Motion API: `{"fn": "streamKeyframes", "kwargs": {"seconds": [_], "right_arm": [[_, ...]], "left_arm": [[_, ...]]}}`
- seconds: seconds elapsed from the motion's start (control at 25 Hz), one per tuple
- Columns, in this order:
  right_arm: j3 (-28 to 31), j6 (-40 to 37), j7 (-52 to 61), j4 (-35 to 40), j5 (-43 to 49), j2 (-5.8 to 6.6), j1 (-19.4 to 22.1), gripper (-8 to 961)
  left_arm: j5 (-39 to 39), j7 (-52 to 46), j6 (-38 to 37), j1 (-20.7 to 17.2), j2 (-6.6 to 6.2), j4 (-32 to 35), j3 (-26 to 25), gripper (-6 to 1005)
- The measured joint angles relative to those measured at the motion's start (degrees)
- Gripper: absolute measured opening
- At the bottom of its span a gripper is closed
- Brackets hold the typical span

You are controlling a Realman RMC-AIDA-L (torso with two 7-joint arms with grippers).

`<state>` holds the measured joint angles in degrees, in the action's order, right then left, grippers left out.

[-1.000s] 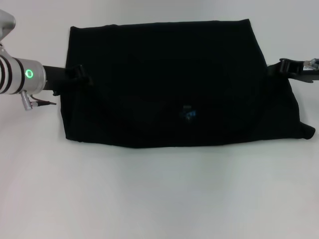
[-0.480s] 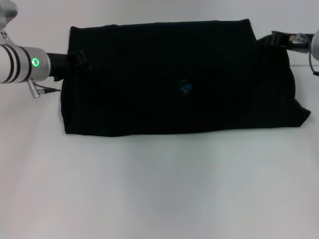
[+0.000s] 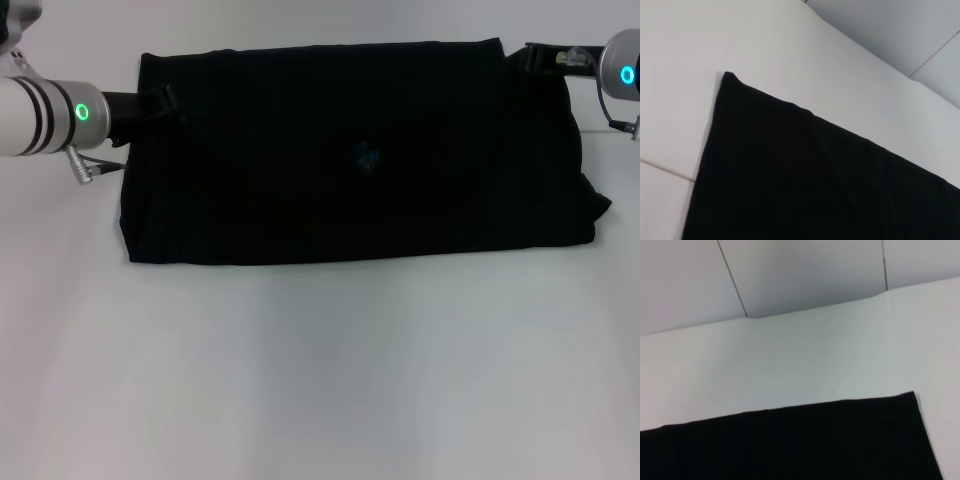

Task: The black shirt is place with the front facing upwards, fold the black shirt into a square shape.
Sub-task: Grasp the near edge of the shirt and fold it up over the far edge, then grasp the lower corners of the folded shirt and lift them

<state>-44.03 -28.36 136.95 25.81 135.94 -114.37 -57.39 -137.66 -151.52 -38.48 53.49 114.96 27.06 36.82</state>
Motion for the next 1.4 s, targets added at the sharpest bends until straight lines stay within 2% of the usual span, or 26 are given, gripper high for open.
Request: {"fn": "streamKeyframes", "kwargs": {"seconds": [0.24,0.4,0.56,0.76,0.92,1.12,1.16,1.2,1.24,1.4], "right_arm": [[-0.37,-0.19,-0.01,-0.97,0.81,0.56,-1.30,116],[-2.51,-0.39,-0.46,-2.56,3.24,0.67,-1.73,137],[-4.58,0.84,-0.15,-3.91,3.86,0.56,-1.62,159],[-4.22,0.22,-0.10,-3.49,3.83,1.08,-0.75,186],[-2.38,-6.04,1.30,1.58,3.40,1.61,1.72,208],[-0.34,-15.59,1.81,11.16,-1.73,1.37,7.13,434],[-0.32,-17.63,1.69,12.17,-3.46,1.62,8.15,516],[-0.31,-19.12,1.60,12.71,-4.59,1.81,8.95,599],[-0.23,-23.25,1.41,13.34,-7.71,2.52,11.04,681],[0.84,-28.87,0.14,13.56,-12.36,3.19,14.63,828]], "left_arm": [[-0.12,0.41,0.46,0.03,0.46,0.01,0.17,156],[0.07,3.46,0.20,0.38,0.66,-0.39,3.35,159],[-0.12,3.80,2.10,1.13,1.41,-0.74,6.78,162],[0.27,3.32,0.96,0.53,1.43,0.59,6.88,165],[2.15,2.53,-4.24,-2.67,1.94,5.88,6.06,290],[7.28,2.65,-10.58,-8.01,2.55,12.75,6.04,444],[8.74,3.00,-12.18,-8.87,2.50,13.41,6.07,475],[10.33,3.61,-13.77,-9.82,2.35,13.99,6.06,506],[12.21,4.57,-15.72,-10.82,2.08,14.31,6.06,536],[18.01,8.63,-22.06,-14.29,1.16,13.74,4.96,651]]}}
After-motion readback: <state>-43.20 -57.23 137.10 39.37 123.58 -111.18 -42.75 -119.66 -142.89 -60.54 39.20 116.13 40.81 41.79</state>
